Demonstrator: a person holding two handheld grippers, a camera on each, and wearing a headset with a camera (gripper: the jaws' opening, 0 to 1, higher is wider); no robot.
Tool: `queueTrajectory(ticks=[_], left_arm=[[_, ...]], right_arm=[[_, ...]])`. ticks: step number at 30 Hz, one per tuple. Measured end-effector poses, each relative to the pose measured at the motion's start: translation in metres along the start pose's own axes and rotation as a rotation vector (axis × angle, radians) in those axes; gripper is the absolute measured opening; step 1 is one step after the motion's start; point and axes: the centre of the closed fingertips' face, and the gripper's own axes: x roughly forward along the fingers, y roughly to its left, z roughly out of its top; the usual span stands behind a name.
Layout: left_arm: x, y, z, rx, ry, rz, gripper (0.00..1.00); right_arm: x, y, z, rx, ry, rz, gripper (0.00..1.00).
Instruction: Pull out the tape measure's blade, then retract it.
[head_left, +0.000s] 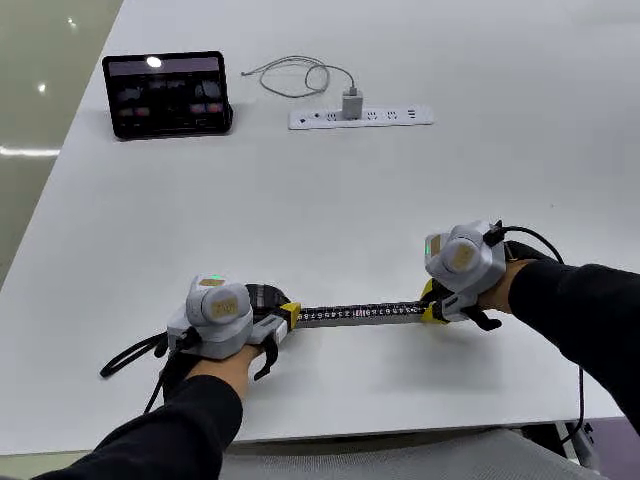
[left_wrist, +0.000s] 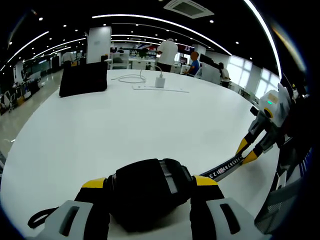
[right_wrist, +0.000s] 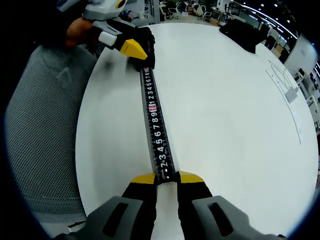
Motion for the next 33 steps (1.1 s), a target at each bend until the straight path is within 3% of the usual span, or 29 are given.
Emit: queueTrajectory(ticks=[29, 33], left_arm=[[0.001, -0.001, -0.001, -0.001, 0.008, -0.002, 0.61], [0.000, -0.001, 0.000, -0.002, 0.008, -0.002, 0.61]], right_arm=[[0.008, 0.003, 0.020, -0.021, -0.008, 0.012, 0.11], [0.010, 0.004, 0.025, -0.024, -0.036, 0.015, 0.10]])
